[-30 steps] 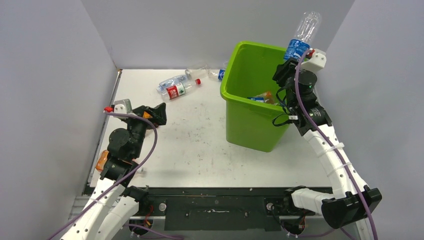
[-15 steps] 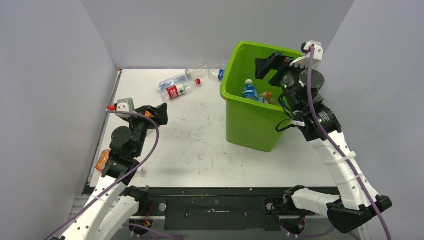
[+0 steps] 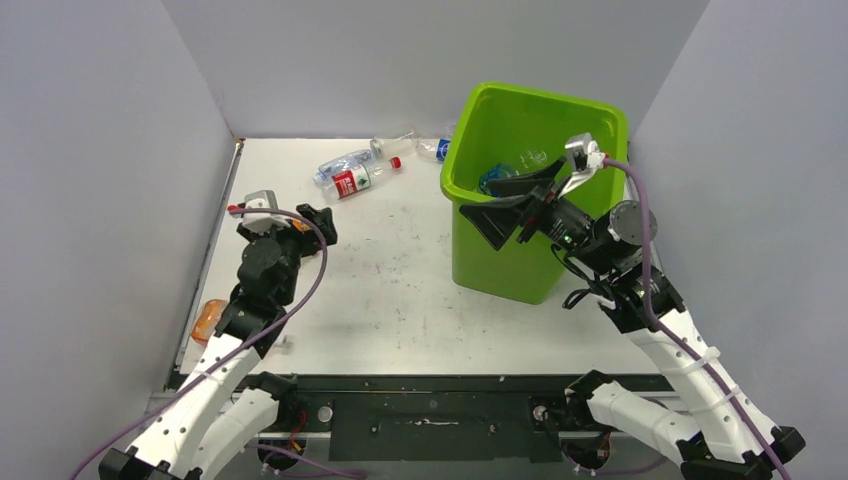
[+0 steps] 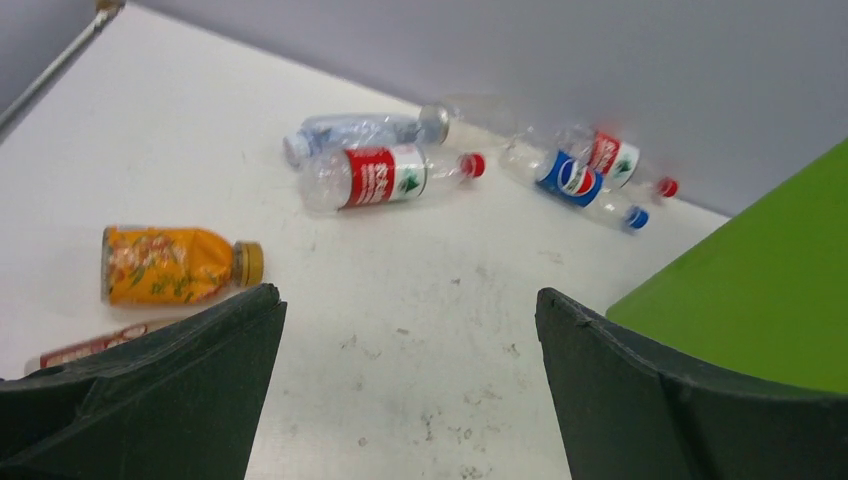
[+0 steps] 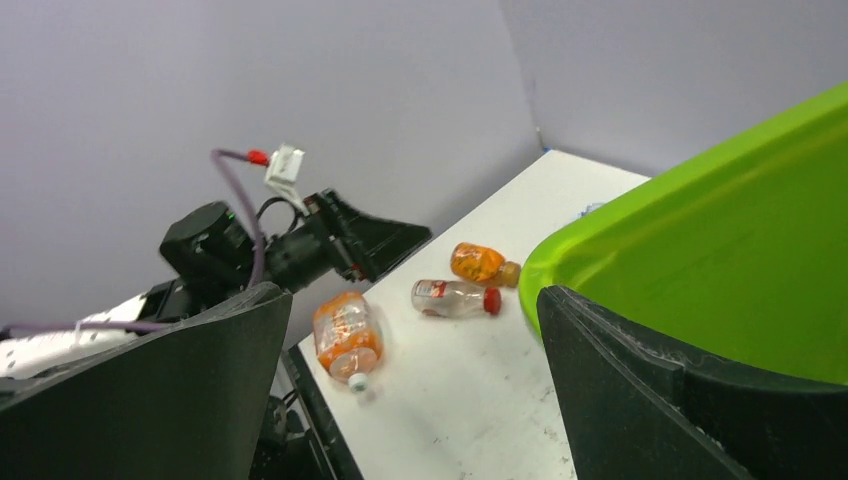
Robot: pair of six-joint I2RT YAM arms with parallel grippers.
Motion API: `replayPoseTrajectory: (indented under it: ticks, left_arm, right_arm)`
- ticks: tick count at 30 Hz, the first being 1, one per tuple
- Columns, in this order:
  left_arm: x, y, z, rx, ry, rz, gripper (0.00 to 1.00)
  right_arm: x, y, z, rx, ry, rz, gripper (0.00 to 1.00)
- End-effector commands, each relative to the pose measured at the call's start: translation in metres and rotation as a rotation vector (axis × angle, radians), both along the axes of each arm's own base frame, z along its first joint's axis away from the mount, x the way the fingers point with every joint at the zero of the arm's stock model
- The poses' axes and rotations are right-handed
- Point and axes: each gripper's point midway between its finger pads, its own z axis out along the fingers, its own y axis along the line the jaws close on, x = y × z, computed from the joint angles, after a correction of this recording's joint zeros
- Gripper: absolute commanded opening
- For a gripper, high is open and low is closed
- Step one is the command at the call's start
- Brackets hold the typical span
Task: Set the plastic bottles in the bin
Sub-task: Move the plastic bottle to the corner of the board.
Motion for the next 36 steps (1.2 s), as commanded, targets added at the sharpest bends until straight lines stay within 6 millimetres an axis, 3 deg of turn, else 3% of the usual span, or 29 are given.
replayPoseTrajectory:
  ticks: [1, 4, 9, 15, 18, 26, 31, 36]
  left_arm:
    - [0.009, 0.012, -0.026, 0.011, 0.146, 0.105, 0.96]
    - [0.011, 0.024, -0.044, -0.078, 0.269, 0.240, 0.96]
    - [0.009, 0.040, -0.054, -0.029, 0.337, 0.315, 0.96]
    - [-0.044, 0.107, -0.100, -0.248, 0.505, 0.706, 0.96]
    - [-0.074, 0.125, -0.127, -0.356, 0.666, 0.830, 0.96]
    - [-0.129, 0.170, -0.153, -0.332, 0.866, 1.098, 0.96]
    - [-0.146, 0.186, -0.179, -0.394, 0.906, 1.154, 0.96]
    - [-0.144, 0.195, -0.190, -0.402, 0.933, 1.135, 0.96]
  right_arm:
    - [-0.031, 0.011, 0.002, 0.065, -0.056, 0.148, 1.00]
    - [-0.038, 0.006, -0.008, 0.076, -0.057, 0.129, 1.00]
    - [-0.048, 0.003, -0.016, 0.089, -0.057, 0.144, 1.00]
    - [-0.052, 0.006, -0.025, 0.093, -0.033, 0.163, 1.00]
    - [-0.052, 0.009, -0.025, 0.095, -0.034, 0.171, 1.00]
    - [-0.057, 0.023, -0.025, 0.103, -0.014, 0.218, 1.00]
    - [-0.065, 0.033, -0.026, 0.088, -0.014, 0.235, 1.00]
    - [-0.072, 0.044, -0.033, 0.056, -0.009, 0.246, 1.00]
